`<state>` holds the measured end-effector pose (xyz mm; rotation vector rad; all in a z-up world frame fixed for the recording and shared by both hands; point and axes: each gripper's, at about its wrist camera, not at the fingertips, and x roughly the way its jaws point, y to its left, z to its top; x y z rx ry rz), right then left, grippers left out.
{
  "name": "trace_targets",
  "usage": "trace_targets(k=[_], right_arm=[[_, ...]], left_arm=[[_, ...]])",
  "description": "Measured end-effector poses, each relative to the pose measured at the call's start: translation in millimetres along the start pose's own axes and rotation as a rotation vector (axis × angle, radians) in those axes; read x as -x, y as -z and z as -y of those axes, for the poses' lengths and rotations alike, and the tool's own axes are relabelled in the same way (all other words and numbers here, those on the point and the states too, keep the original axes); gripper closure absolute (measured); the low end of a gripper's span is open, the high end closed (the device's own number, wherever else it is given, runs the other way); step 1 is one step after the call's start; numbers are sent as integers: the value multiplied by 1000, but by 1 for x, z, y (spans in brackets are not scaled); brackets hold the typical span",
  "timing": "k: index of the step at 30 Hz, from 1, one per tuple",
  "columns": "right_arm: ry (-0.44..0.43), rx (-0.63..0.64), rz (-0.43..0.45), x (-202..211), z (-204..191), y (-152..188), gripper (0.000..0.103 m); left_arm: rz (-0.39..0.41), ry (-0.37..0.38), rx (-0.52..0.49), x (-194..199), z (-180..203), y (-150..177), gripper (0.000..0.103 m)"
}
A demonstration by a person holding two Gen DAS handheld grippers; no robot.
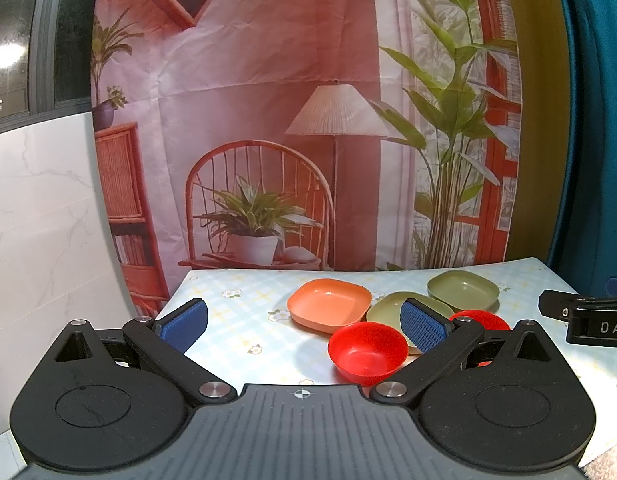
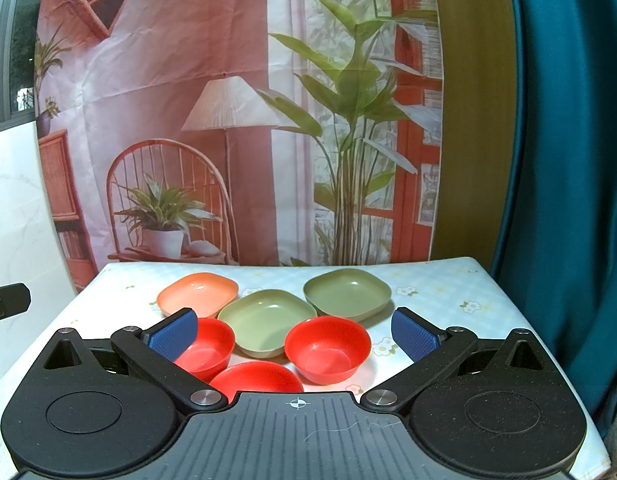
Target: Organize plates and bowls
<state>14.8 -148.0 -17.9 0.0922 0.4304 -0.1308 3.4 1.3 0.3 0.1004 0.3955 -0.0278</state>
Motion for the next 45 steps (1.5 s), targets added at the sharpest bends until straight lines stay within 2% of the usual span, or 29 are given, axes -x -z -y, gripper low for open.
trace_targets(k=[8, 13, 18, 24, 26, 28, 30, 35, 39, 45], right_arm=[[-18, -18, 44, -3, 7, -3, 0], [-40, 32, 94, -22, 15, 4, 0], [-67, 132, 66, -54, 11, 17, 0], [-56, 90, -15, -93, 14, 38, 0], [-43, 93, -44, -103, 15, 47, 0], [-59, 75, -73, -110, 17, 55, 1], [-75, 62, -100, -117, 20, 61, 1], [-96, 65, -148, -128, 24, 72, 8], [-111, 53, -187, -135, 28, 79, 14], [-126, 16, -230, -142, 34, 86, 15]], left_arm=[[-23, -11, -1, -8, -4, 0, 0], [-32, -12, -15, -29, -2, 6, 0], [-38, 23, -36, -53, 4, 15, 0], [-89, 51, -114, -85, 22, 37, 1], [-104, 74, -119, -98, 25, 41, 3], [-117, 104, -106, -108, 27, 46, 14], [-138, 125, -98, -120, 29, 49, 17], [-161, 152, -102, -139, 38, 62, 20], [-234, 187, -85, -156, 44, 70, 26], [-291, 185, -87, -168, 46, 75, 28]])
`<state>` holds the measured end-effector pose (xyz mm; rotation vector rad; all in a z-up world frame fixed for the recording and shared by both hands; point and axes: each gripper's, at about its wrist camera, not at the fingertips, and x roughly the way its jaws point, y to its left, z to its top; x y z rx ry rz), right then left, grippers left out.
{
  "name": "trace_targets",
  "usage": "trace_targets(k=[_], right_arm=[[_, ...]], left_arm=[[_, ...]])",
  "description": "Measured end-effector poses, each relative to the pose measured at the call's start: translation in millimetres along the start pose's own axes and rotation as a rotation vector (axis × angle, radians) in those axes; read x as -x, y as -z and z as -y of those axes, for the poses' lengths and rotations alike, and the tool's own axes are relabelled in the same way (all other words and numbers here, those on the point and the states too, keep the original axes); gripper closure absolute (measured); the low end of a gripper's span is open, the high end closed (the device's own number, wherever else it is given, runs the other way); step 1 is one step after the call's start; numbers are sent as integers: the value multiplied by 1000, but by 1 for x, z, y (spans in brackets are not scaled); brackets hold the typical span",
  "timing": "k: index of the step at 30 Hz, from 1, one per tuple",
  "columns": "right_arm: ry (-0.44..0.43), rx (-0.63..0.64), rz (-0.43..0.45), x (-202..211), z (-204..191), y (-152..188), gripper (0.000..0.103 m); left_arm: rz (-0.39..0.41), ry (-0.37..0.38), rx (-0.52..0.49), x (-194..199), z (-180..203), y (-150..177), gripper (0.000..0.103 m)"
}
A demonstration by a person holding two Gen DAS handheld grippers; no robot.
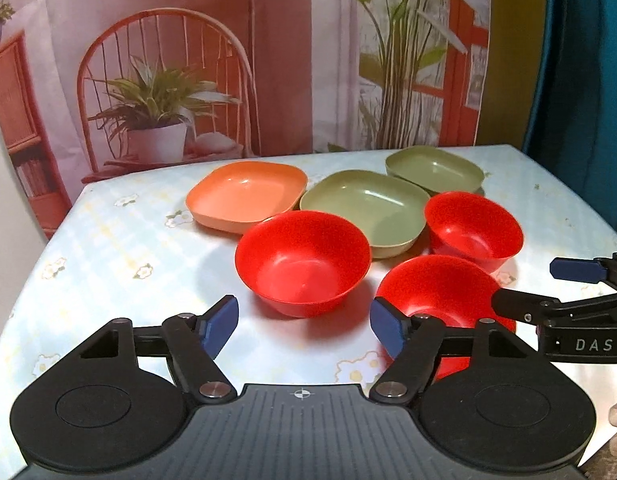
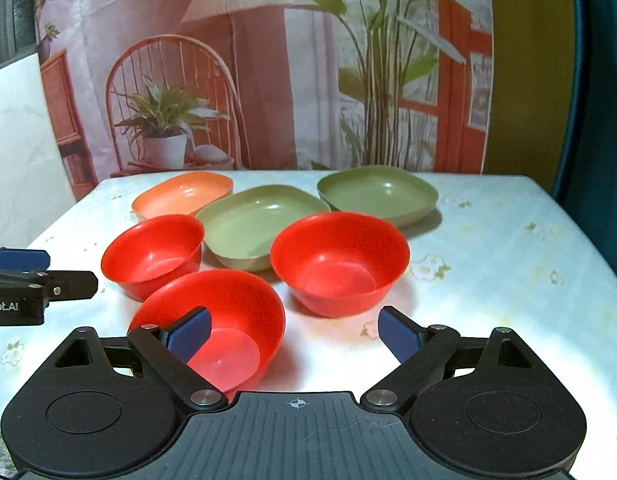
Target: Organize plates and bowls
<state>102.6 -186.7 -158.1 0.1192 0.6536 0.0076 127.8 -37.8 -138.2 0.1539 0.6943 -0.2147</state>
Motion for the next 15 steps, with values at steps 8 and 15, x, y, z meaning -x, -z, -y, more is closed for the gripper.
trace_targets(k=[8, 15], right_arm=[[-5, -3, -52, -8, -1, 7, 27], [-54, -25, -89, -17, 3, 6, 44]], left_arm=[[-92, 102, 31, -10, 2, 2, 35], [-152, 187, 75, -28, 1, 4, 51]])
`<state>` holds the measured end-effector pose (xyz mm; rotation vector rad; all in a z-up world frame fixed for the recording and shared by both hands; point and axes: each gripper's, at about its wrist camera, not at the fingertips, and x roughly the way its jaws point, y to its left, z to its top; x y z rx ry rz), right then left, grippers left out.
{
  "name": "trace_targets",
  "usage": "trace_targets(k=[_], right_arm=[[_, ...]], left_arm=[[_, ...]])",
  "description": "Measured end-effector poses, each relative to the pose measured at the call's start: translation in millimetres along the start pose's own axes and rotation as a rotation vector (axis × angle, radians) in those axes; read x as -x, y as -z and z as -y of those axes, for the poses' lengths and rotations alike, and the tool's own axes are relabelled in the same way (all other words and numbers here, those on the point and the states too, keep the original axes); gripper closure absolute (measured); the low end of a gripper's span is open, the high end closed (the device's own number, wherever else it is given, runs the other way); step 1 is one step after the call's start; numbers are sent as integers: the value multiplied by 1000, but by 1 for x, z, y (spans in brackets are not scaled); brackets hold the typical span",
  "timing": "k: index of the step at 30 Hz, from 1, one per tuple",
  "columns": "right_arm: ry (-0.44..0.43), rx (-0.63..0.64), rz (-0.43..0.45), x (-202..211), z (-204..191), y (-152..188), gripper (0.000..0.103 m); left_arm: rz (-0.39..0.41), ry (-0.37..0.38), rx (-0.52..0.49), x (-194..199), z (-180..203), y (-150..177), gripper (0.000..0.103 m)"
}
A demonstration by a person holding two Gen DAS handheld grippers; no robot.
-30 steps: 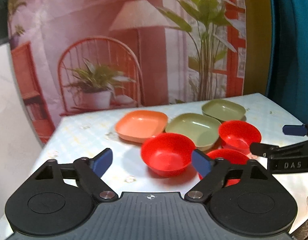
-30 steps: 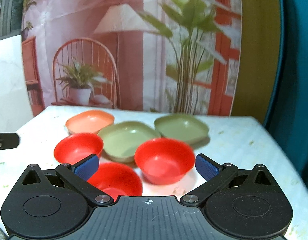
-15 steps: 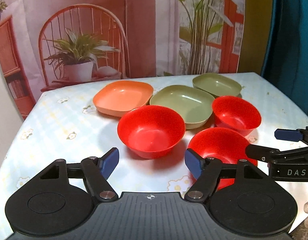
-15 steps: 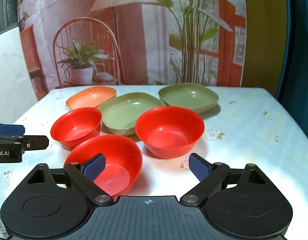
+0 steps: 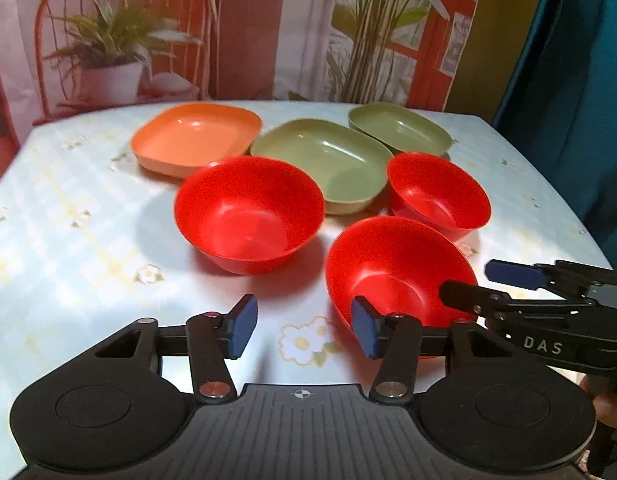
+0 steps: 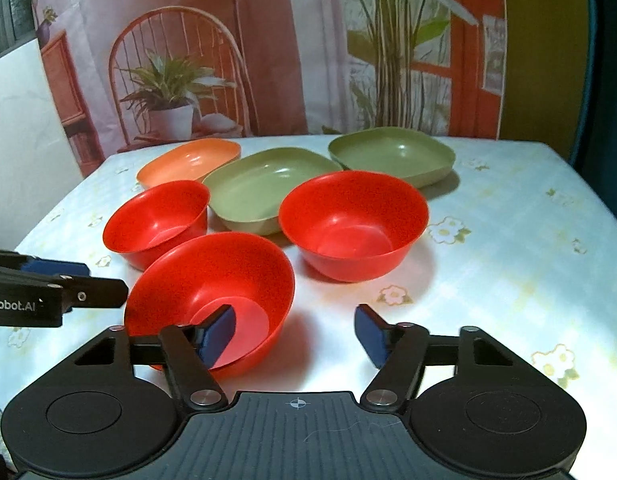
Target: Organize plates and bowls
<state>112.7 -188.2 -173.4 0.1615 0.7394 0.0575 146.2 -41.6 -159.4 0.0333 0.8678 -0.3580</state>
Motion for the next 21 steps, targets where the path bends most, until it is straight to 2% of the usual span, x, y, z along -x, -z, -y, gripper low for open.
trace_targets(k=[5, 12, 16, 21], right_arm=[[-13, -10, -24, -8, 2, -3, 50], [-33, 1, -56, -18, -1, -3, 65], [-54, -4, -68, -19, 0, -4, 74], [-78, 1, -77, -18, -4, -4, 76]], left_arm=[[-56, 63, 26, -19, -2, -3, 60], [-104, 146, 14, -38, 4, -3, 83], [-96, 174, 4, -38, 8, -1, 84], [-93, 169, 15, -34, 7, 1, 86]])
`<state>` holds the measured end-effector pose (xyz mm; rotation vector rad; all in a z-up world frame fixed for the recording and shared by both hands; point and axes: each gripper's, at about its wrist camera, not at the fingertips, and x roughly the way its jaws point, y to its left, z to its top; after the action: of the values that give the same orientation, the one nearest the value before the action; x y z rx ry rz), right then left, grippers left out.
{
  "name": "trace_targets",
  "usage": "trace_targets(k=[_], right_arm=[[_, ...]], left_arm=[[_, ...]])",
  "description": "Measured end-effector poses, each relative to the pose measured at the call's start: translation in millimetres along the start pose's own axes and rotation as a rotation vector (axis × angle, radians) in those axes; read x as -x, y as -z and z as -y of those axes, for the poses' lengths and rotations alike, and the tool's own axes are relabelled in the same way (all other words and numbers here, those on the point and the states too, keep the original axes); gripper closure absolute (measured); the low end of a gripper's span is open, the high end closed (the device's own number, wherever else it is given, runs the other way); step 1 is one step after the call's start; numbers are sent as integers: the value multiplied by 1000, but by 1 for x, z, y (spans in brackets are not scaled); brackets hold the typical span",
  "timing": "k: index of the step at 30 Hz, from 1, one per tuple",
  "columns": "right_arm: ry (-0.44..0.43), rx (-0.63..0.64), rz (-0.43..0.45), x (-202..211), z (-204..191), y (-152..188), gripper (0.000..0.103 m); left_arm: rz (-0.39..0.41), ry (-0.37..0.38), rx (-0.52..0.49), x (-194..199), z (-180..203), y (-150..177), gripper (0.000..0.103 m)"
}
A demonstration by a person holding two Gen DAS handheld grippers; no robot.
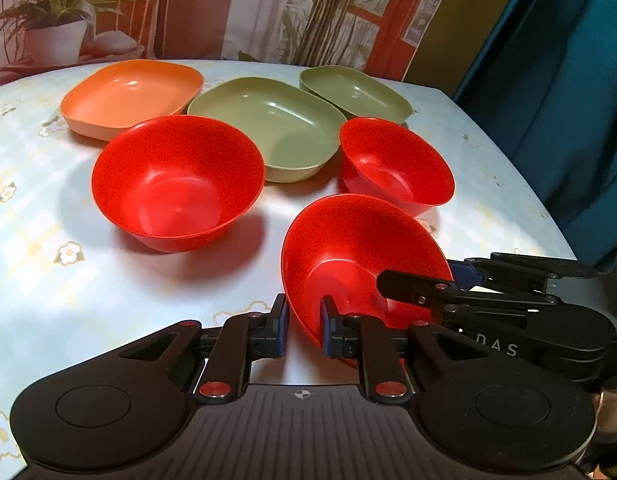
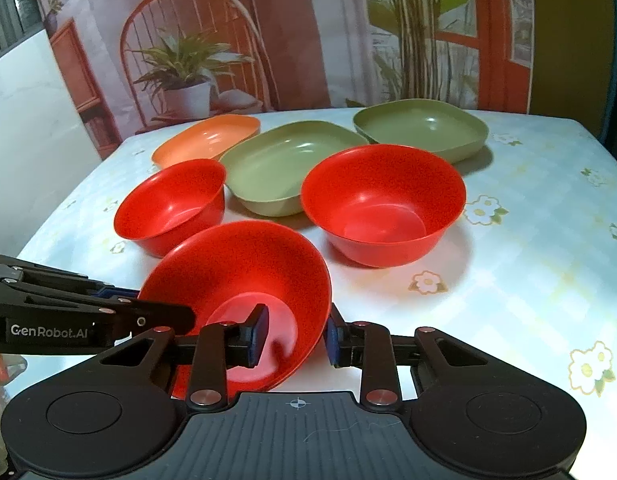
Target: Organize plates and bowls
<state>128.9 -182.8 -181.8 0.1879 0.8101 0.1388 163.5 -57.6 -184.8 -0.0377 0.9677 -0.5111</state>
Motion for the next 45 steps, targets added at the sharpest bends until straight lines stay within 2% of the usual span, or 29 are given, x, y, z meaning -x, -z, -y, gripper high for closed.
trace_targets(k=[12, 24, 35, 45], right_arm=[[-21, 16, 19, 12, -6, -6, 76], [-22, -9, 56, 30, -9, -18, 75], [-23, 17, 83, 34, -20, -51, 75], [-53, 29, 99, 6, -32, -94, 75]], left_arm=[[46, -7, -10, 20, 0, -1, 86], [111, 7, -81, 40, 4, -11, 85], [143, 29, -41, 50, -8, -32, 85], [170, 19, 24, 52, -38, -69, 85]])
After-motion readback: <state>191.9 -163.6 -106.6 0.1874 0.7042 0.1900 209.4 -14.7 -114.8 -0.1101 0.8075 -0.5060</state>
